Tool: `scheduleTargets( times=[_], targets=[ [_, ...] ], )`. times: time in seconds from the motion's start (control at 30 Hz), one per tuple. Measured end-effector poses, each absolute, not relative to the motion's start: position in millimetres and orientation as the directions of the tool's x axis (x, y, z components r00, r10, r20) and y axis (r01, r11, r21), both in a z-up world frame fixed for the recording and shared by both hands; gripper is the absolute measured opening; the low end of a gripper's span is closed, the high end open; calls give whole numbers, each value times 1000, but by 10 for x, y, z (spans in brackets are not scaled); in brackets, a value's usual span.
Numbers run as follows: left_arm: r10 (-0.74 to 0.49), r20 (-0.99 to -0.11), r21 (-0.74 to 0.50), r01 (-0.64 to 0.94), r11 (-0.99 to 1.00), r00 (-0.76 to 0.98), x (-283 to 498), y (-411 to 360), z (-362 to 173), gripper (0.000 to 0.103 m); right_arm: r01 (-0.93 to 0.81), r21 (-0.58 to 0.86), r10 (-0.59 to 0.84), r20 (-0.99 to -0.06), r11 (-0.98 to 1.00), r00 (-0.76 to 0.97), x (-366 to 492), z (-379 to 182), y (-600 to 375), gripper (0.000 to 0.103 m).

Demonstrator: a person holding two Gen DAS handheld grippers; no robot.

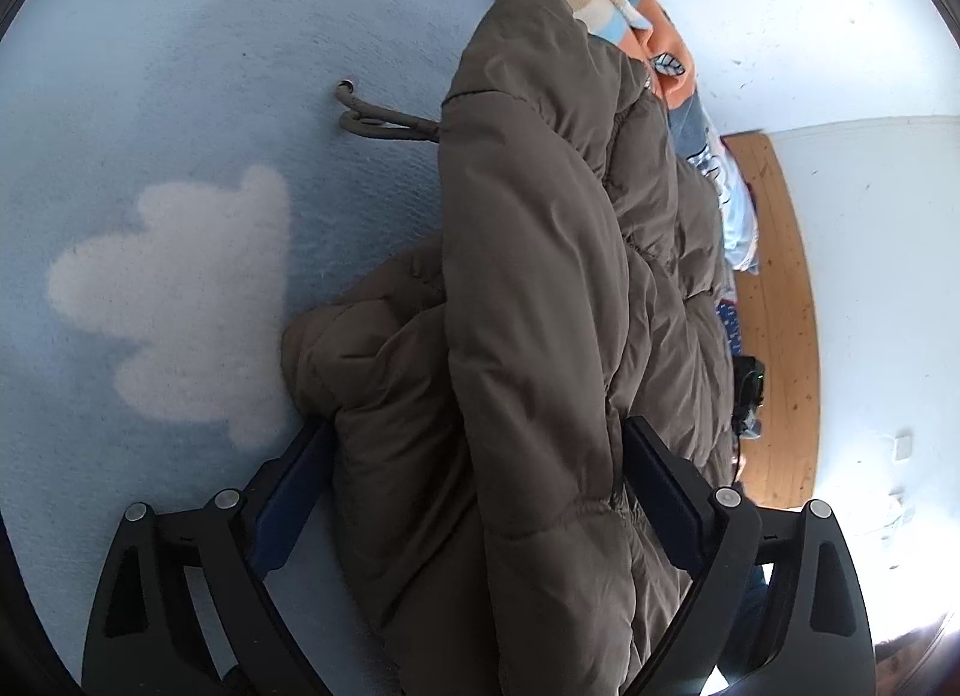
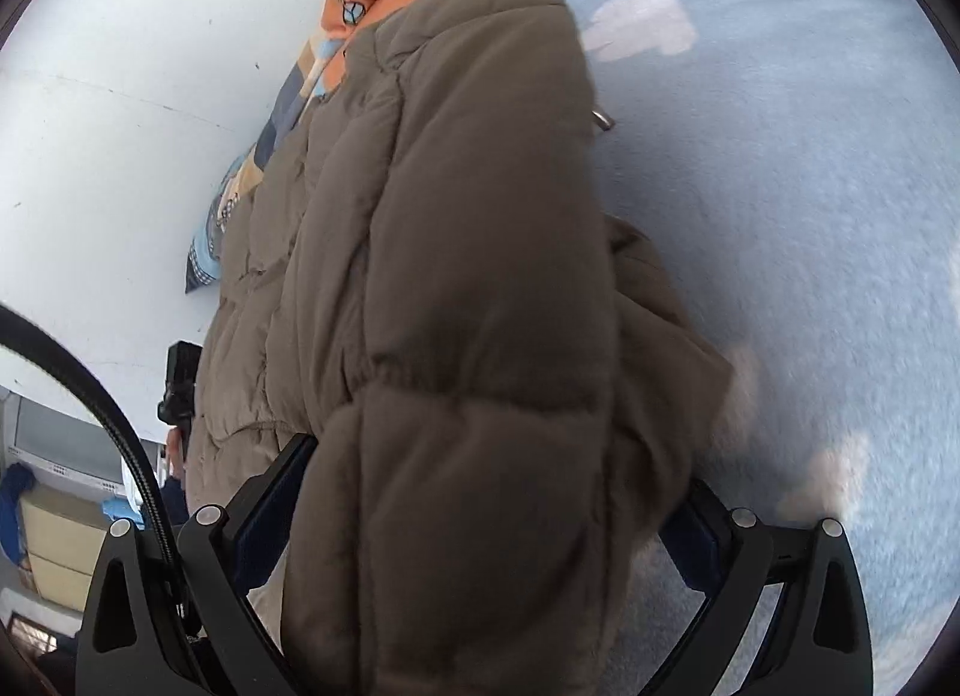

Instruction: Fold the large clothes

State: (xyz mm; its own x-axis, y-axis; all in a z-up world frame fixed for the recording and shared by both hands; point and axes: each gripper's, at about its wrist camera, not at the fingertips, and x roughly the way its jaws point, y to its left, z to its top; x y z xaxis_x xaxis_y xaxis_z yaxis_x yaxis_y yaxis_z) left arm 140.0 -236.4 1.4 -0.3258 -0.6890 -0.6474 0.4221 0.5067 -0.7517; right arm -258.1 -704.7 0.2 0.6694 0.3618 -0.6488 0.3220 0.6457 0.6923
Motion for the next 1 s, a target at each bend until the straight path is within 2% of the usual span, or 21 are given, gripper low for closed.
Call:
scheduleTargets(
  times=[0.07, 0.1, 0.13, 0.17, 0.23, 0.33, 0.47, 0.57, 1.0],
  targets=[
    [-648, -693, -704, 490, 515, -314, 1377, -2470, 102, 81, 310, 677, 362, -659, 667, 659, -2530, 16, -7009, 103],
    [-641, -701, -695, 503, 514, -313, 1369, -2483, 136, 78, 305, 661, 353, -669, 686, 655, -2526, 37, -6972, 99],
    [-642, -700, -693, 512, 507, -312, 1361, -2487, 173, 71, 291, 644, 344, -674, 708, 654, -2522, 69, -6931, 83],
    [-645, -699, -690, 527, 496, -309, 1346, -2490, 214, 64, 267, 641, 349, -666, 719, 659, -2535, 113, -6875, 77],
    [-649, -703, -679, 550, 487, -292, 1319, -2489, 290, 58, 248, 634, 339, -656, 733, 674, -2563, 167, -6784, 63],
    [-662, -707, -656, 582, 481, -250, 1237, -2541, 408, 51, 231, 609, 304, -644, 758, 702, -2653, 283, -6673, 51],
    [-704, -685, -640, 617, 458, -188, 1105, -2521, 622, 40, 225, 585, 269, -636, 779, 724, -2725, 399, -6570, 45],
    [-727, -666, -637, 631, 442, -163, 1007, -2476, 750, 37, 207, 568, 251, -622, 797, 741, -2793, 560, -6475, 42],
    [-752, -643, -629, 662, 408, -147, 544, -2470, 1169, 33, 131, 538, 226, -547, 833, 806, -3121, 1126, -6178, 37]
  ],
)
